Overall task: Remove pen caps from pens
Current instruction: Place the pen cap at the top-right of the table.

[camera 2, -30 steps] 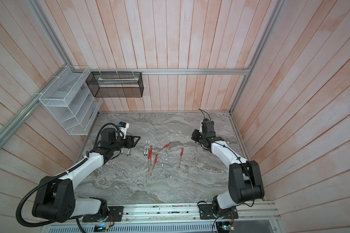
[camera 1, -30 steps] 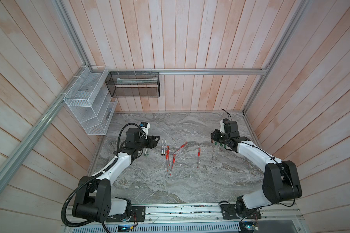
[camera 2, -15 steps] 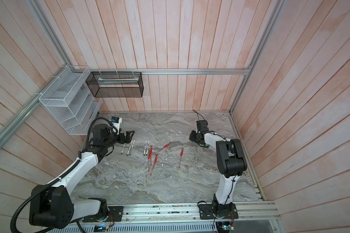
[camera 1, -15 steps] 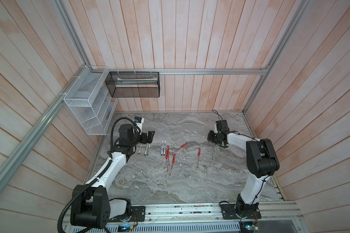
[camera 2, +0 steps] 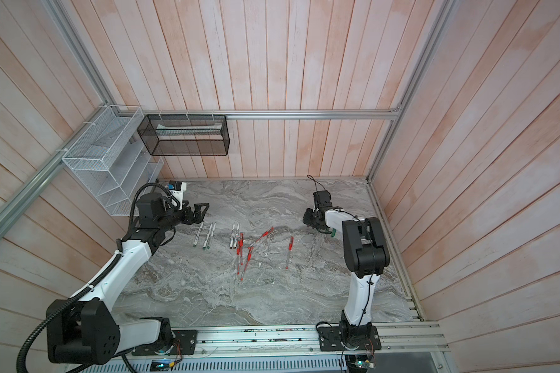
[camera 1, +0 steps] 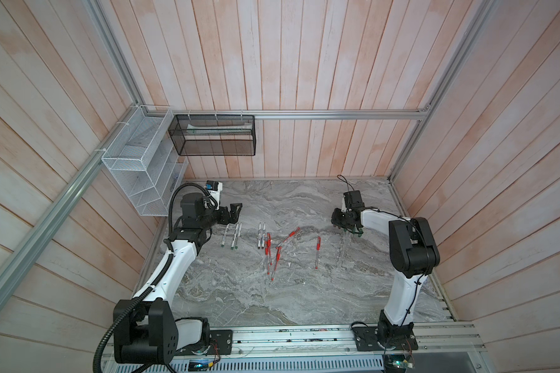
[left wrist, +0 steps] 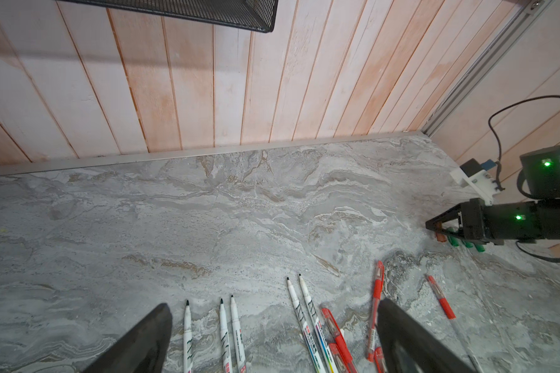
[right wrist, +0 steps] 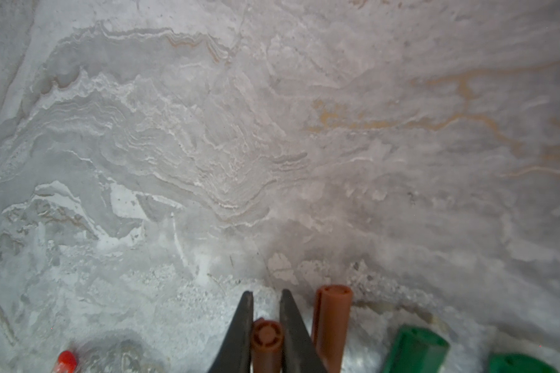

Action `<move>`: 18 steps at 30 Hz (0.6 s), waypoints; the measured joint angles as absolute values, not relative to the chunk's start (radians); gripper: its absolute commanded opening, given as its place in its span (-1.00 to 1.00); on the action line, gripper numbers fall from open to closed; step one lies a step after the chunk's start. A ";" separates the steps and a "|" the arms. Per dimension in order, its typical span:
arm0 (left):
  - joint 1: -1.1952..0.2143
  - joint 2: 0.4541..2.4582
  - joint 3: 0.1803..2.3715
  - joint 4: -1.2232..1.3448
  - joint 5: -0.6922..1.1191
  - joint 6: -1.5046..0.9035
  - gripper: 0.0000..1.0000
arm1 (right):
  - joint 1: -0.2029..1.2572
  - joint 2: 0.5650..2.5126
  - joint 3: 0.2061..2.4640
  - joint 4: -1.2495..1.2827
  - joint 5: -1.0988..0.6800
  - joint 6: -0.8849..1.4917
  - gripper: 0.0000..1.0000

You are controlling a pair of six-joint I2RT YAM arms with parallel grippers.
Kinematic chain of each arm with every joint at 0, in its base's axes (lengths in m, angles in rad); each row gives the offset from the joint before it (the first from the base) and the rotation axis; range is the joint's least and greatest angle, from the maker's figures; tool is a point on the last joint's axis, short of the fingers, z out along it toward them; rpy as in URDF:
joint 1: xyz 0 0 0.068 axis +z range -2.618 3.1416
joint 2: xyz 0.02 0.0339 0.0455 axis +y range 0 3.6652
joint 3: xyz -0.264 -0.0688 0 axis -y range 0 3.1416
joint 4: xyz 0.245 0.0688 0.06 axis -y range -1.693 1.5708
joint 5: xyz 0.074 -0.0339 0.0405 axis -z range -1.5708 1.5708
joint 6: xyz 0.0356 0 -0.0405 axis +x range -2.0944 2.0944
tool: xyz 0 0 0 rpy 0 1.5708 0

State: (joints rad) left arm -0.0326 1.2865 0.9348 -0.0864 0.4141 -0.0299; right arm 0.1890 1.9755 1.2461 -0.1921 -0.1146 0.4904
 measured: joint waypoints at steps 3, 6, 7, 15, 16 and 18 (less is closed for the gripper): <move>-0.028 1.287 0.935 -0.090 0.446 -0.024 1.00 | 0.189 1.975 1.262 -0.216 -0.104 0.480 -0.47; -0.020 1.286 0.935 -0.096 0.480 -0.021 0.99 | 0.189 1.967 1.273 -0.230 -0.096 0.475 -0.40; -0.014 1.286 0.935 -0.096 0.492 -0.021 1.00 | 0.189 1.958 1.273 -0.239 -0.093 0.473 -0.39; 0.033 1.280 0.929 -0.101 0.524 -0.019 1.00 | 0.213 1.781 1.217 -0.265 -0.081 0.482 -0.38; 0.037 1.279 0.929 -0.100 0.526 -0.017 1.00 | 0.227 1.753 1.201 -0.265 -0.077 0.488 -0.38; 0.043 1.277 0.929 -0.100 0.528 -0.010 0.99 | 0.260 1.709 1.167 -0.266 -0.069 0.501 -0.39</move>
State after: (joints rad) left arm 0.0429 1.2770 0.9291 -0.1001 0.5282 -0.0097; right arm 0.2604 1.7092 1.1671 -0.2657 -0.0689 0.5007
